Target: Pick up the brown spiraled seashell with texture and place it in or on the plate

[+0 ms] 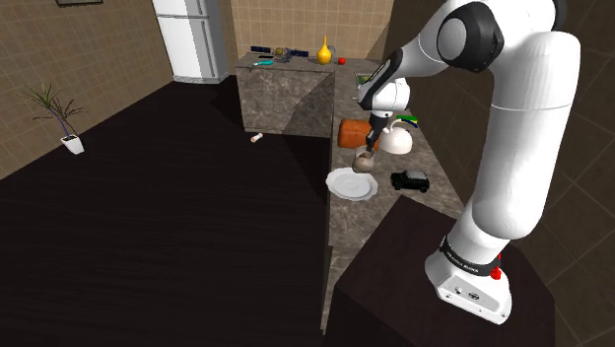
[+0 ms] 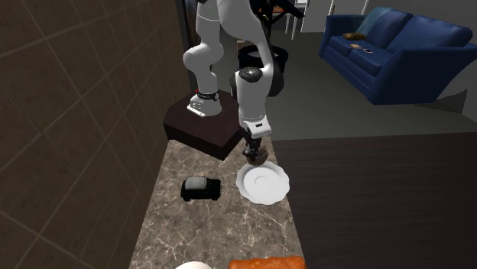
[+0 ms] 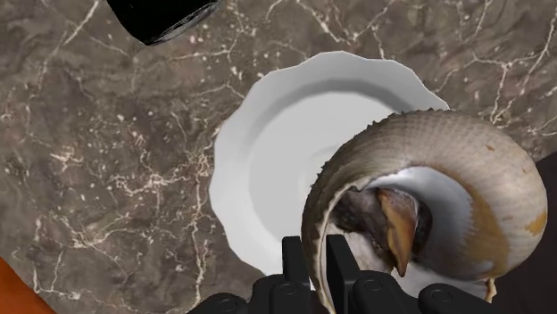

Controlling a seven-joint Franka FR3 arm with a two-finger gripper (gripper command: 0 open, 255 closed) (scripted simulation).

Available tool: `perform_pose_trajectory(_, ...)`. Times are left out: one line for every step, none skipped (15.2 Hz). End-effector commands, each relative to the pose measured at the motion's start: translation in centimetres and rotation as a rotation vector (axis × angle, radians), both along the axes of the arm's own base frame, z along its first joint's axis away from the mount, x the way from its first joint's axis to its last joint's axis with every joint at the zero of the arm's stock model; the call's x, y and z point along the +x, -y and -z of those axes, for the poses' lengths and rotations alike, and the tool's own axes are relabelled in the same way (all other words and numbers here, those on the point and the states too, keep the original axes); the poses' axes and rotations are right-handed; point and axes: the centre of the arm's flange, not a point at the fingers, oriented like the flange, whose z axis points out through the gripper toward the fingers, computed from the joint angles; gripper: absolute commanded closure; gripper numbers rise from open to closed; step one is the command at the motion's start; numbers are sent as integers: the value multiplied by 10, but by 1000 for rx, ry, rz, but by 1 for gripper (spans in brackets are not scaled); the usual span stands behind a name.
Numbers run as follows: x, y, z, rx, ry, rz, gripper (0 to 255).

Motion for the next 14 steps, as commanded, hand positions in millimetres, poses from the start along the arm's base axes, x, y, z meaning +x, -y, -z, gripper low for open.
perform_pose_trajectory(24,4,-5,1,1,0,255)
perform_pose_trajectory(34,5,-7,1,1,0,255)
perform_pose_trajectory(34,5,-2,1,1,0,255)
perform_pose_trajectory(34,5,3,1,1,0,255)
perform_pose_trajectory(34,5,8,1,1,0,255)
perform_pose_trajectory(34,5,14,1,1,0,255)
perform_pose_trajectory(34,5,19,1,1,0,255)
perform_pose_trajectory(34,5,24,1,1,0,255)
perform_pose_trajectory(34,5,29,1,1,0,255)
perform_pose_trajectory(34,5,35,1,1,0,255)
perform_pose_trajectory(34,5,40,1,1,0,255)
perform_pose_trajectory(34,5,45,1,1,0,255)
perform_pose_trajectory(34,5,51,1,1,0,255)
perform_pose_trajectory(34,5,56,1,1,0,255)
